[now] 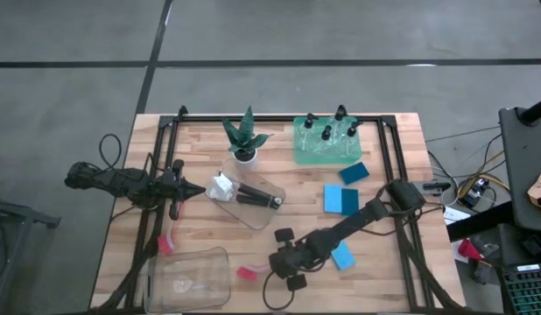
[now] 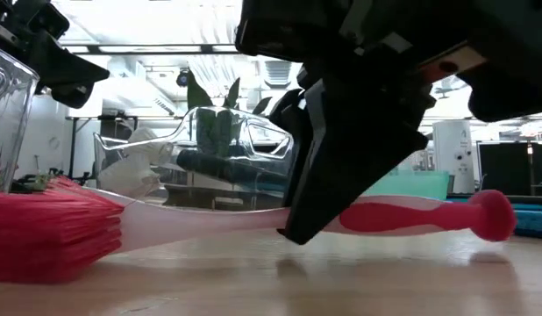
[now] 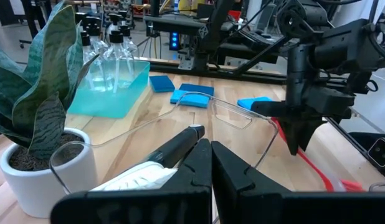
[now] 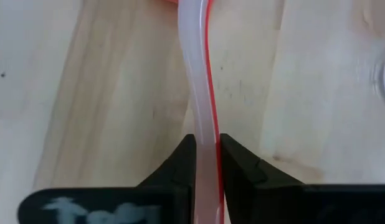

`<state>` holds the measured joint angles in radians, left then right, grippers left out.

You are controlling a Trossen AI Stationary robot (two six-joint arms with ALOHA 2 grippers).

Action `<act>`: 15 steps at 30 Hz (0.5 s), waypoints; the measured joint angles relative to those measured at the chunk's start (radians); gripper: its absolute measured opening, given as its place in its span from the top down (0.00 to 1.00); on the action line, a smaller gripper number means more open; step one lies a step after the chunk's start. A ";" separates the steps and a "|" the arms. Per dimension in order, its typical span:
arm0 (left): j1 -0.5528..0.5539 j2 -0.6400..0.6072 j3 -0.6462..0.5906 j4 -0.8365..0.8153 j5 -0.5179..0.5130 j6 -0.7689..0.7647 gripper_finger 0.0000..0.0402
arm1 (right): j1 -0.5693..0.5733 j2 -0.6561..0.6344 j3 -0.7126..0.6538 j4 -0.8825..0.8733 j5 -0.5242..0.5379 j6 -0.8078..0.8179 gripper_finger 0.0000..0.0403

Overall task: Pick & Place Kitchen Sink Supplies
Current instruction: Put the orange dish brush into the top transparent bin

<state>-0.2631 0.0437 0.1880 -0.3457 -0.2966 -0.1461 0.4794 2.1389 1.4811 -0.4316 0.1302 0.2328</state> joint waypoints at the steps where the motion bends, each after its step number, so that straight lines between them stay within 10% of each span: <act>1: 0.000 0.000 0.000 0.000 0.000 0.000 1.00 | -0.001 -0.005 0.000 -0.012 0.000 0.002 0.90; 15: 0.000 0.000 0.000 0.000 0.000 0.000 1.00 | -0.052 -0.237 0.000 -0.033 0.185 0.007 0.87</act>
<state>-0.2634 0.0441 0.1883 -0.3458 -0.2970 -0.1463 0.4276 1.9018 1.4811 -0.4642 0.3153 0.2398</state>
